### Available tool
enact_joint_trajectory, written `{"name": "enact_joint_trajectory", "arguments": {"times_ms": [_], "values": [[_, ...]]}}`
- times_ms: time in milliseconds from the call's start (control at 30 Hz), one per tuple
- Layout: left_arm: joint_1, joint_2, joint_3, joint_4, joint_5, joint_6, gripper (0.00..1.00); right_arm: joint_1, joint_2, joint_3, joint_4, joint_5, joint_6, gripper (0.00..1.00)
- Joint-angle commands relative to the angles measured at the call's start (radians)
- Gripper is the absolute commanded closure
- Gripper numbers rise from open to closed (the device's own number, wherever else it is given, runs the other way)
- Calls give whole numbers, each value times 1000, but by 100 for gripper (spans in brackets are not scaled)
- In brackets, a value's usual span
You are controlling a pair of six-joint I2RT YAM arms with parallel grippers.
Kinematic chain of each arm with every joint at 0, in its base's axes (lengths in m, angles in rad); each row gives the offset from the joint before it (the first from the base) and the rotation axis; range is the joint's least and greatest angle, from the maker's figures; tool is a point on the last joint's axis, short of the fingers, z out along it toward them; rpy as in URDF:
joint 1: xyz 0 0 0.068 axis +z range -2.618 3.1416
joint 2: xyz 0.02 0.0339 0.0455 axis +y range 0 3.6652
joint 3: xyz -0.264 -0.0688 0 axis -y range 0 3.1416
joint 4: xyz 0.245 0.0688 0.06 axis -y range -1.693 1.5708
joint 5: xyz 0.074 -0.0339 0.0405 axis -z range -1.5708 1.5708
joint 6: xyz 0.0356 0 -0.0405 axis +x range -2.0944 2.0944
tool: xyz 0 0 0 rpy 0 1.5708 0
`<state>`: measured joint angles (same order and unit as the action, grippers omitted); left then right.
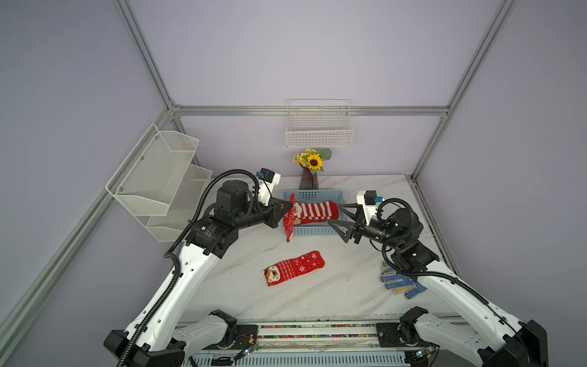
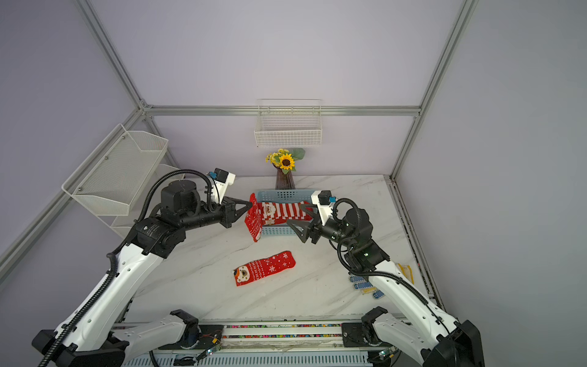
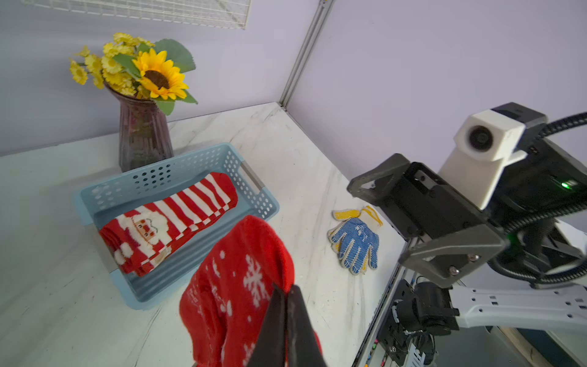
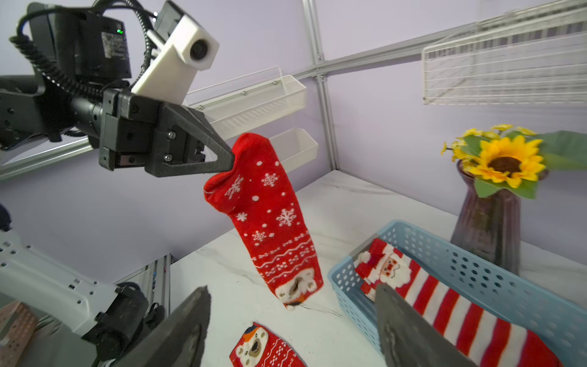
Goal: Place the socks together as a pair
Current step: Pick up the sock at the center of the board.
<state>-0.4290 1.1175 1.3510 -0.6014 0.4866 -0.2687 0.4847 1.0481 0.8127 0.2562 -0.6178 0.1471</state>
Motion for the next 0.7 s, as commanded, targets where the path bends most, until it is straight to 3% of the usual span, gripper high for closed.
{"name": "enact_joint_trajectory", "arguments": {"times_ms": [0,233,400,567,667], "values": [[-16,-33,38,31,95,115,100,10,58,49,46,-184,-182,16],[-49,-25,32,-15,121,218,100,11,152,150,0,-295,-458,13],[-104,25,76,-102,49,304,100,11,256,246,-2,-332,-503,13],[-145,63,110,-156,-15,360,100,11,346,368,-150,-471,-527,24],[-158,79,128,-181,-33,380,100,14,350,357,-163,-522,-526,32]]}}
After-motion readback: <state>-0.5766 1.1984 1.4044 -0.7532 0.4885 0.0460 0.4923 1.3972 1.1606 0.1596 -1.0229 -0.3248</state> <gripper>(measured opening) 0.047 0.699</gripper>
